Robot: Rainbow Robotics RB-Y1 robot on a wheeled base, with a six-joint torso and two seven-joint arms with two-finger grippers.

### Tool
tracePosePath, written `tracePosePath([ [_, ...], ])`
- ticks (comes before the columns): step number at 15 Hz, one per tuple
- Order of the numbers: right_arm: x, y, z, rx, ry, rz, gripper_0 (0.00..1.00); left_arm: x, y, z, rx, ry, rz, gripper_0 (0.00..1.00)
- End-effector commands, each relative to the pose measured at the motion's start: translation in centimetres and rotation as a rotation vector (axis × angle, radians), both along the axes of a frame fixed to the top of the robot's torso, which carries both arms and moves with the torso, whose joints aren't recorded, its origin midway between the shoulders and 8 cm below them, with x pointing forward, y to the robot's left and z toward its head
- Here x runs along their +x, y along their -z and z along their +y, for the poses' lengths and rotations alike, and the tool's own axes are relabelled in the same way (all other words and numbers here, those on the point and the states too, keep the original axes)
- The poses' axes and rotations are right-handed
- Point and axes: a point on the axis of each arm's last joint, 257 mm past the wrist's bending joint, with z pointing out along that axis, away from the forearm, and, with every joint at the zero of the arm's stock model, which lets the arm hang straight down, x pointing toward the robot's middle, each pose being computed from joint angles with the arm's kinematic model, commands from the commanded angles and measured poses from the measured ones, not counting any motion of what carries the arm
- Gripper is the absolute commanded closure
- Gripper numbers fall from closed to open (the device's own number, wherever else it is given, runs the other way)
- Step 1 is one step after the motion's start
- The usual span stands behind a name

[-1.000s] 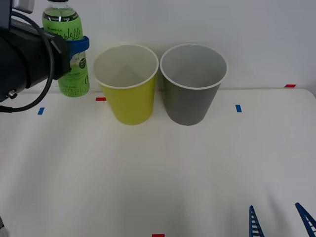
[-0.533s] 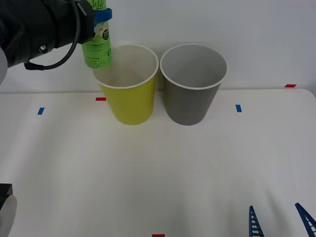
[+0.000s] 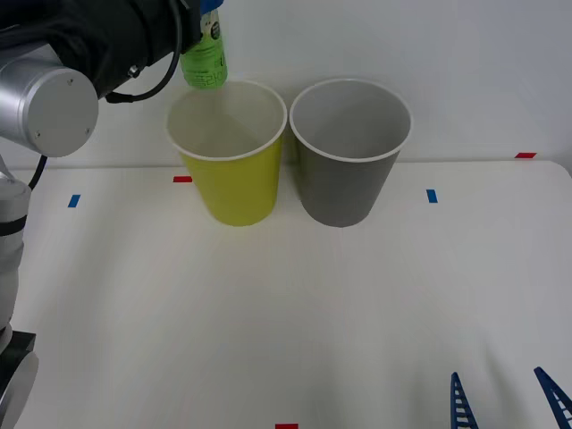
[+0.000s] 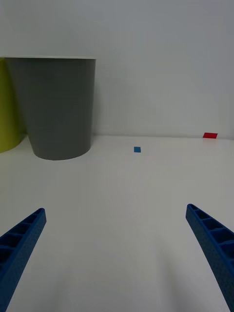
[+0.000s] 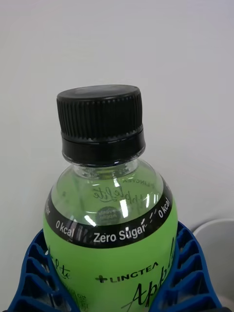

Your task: Put cans in the gray bin and PET bottles in the light green bin.

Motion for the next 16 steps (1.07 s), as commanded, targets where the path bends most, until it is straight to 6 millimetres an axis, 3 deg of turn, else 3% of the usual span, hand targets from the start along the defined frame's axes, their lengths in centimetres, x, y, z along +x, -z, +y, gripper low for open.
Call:
tracePosePath([
  [1,0.0,0.0,0.0,0.000,0.000,0.000,0.00,0.5,0.4,-0.1,-0.008,0.001,0.004,0.99],
  [10,0.0,0.0,0.0,0.000,0.000,0.000,0.00,1.9,1.4,0.2,-0.023,-0.009,0.000,0.99],
  [11,0.0,0.0,0.0,0.000,0.000,0.000,0.00,1.9,1.3,0.2,-0.026,-0.007,-0.002,0.40],
  [12,0.0,0.0,0.0,0.000,0.000,0.000,0.00,1.9,1.3,0.2,-0.029,-0.007,-0.001,0.00],
  [16,0.0,0.0,0.0,0.000,0.000,0.000,0.00,1.7,1.3,-0.1,-0.038,0.006,0.008,0.00],
])
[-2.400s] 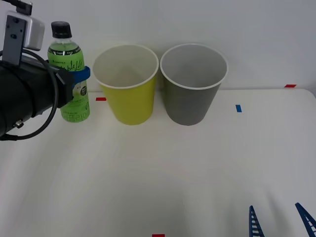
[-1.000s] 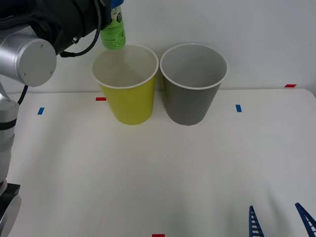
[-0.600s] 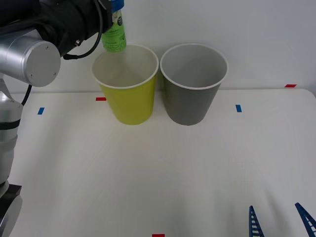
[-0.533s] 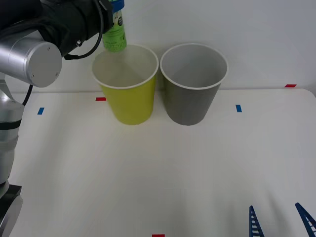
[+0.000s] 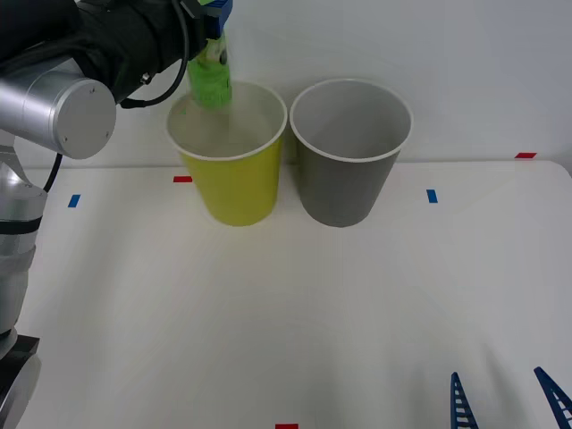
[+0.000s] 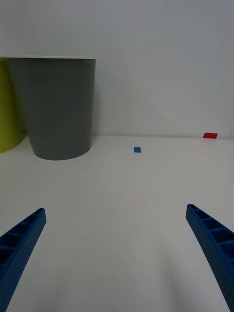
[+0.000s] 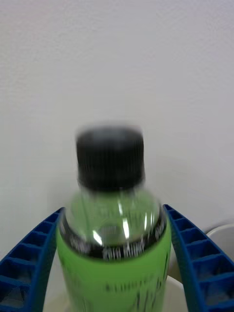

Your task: Put cans in the gray bin and PET bottles in the light green bin.

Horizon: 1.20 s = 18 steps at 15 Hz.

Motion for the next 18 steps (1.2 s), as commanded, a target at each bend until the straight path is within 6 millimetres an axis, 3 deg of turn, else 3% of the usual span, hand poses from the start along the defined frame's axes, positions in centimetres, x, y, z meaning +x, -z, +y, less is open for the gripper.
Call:
tracePosePath([
  [1,0.0,0.0,0.0,0.000,0.000,0.000,0.00,-0.2,-0.2,-0.2,-0.005,0.014,0.002,0.00],
  [3,0.0,0.0,0.0,0.000,0.000,0.000,0.00,-0.9,-1.2,-0.3,0.002,0.021,-0.024,0.00],
  [6,0.0,0.0,0.0,0.000,0.000,0.000,0.00,-1.9,-2.7,1.1,0.052,-0.005,-0.072,0.00],
  [8,0.0,0.0,0.0,0.000,0.000,0.000,0.00,-4.2,-1.9,2.6,0.064,-0.020,-0.092,0.00],
  [11,0.0,0.0,0.0,0.000,0.000,0.000,0.00,-8.1,0.5,5.1,0.074,-0.062,-0.102,0.00],
  [18,0.0,0.0,0.0,0.000,0.000,0.000,0.00,-16.6,9.1,8.6,0.143,-0.171,0.003,0.00],
])
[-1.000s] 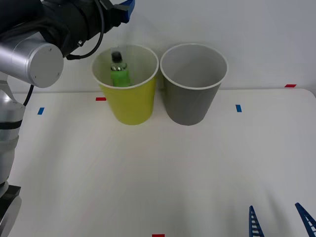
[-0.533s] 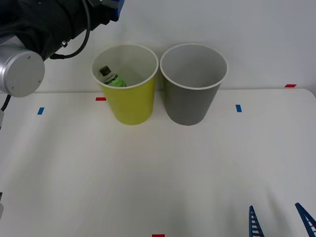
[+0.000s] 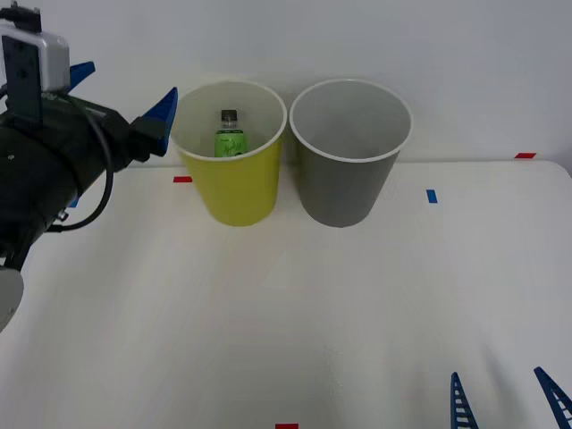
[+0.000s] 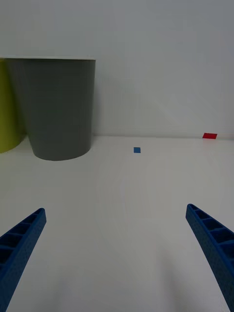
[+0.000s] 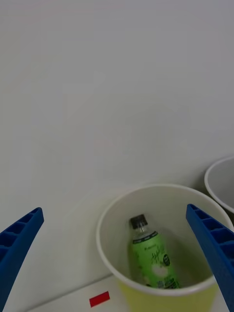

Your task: Put cans in the gray bin and PET bottles in the light green bin.

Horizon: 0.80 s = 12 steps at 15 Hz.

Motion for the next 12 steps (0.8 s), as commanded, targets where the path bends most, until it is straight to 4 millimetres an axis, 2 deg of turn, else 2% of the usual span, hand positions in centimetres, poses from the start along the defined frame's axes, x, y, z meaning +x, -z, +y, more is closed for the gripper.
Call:
tracePosePath([
  [1,0.0,0.0,0.0,0.000,0.000,0.000,0.00,-3.7,3.0,1.2,-0.002,-0.050,0.052,0.00],
  [3,0.0,0.0,0.0,0.000,0.000,0.000,0.00,-4.5,5.8,2.4,-0.043,-0.089,0.112,0.00],
  [7,0.0,0.0,0.0,0.000,0.000,0.000,0.00,-6.7,8.6,4.0,-0.139,-0.136,0.125,0.00],
  [10,0.0,0.0,0.0,0.000,0.000,0.000,0.00,-8.5,10.7,4.2,-0.215,-0.159,0.143,0.00],
  [12,0.0,0.0,0.0,0.000,0.000,0.000,0.00,-9.7,10.7,3.6,-0.278,-0.124,0.129,0.00],
])
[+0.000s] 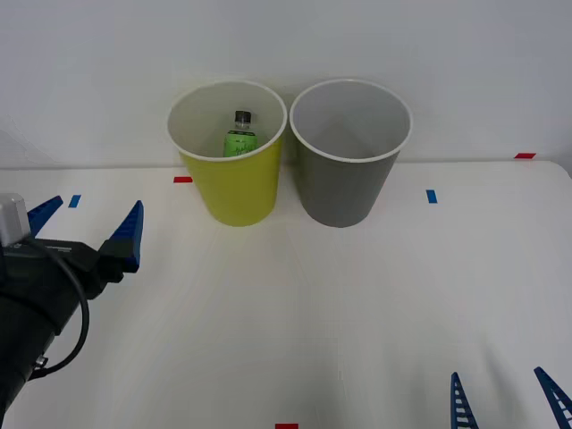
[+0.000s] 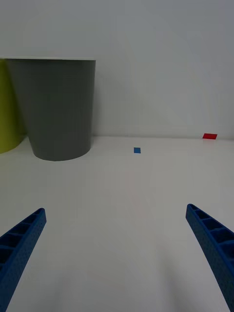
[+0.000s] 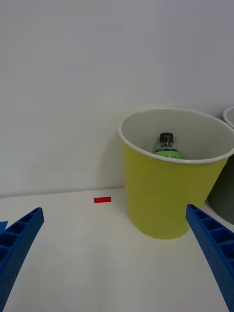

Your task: Put cans in the gray bin and PET bottles in the light green bin.

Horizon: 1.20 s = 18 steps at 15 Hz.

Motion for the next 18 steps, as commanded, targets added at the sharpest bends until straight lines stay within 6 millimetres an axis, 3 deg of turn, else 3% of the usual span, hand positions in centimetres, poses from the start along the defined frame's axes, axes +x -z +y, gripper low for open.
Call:
tracePosePath([
  [1,0.0,0.0,0.0,0.000,0.000,0.000,0.00,-1.5,0.9,-0.7,-0.075,0.033,-0.037,0.00],
  [6,0.0,0.0,0.0,0.000,0.000,0.000,0.00,-2.1,6.5,-0.4,-0.028,0.027,-0.118,0.00],
  [12,0.0,0.0,0.0,0.000,0.000,0.000,0.00,-4.3,13.3,-1.0,0.050,0.089,-0.042,0.00],
  [14,0.0,0.0,0.0,0.000,0.000,0.000,0.00,-5.0,14.9,-1.8,0.038,0.099,-0.008,0.00],
  [18,0.0,0.0,0.0,0.000,0.000,0.000,0.00,-6.1,16.8,-0.5,0.128,0.086,-0.067,0.00],
])
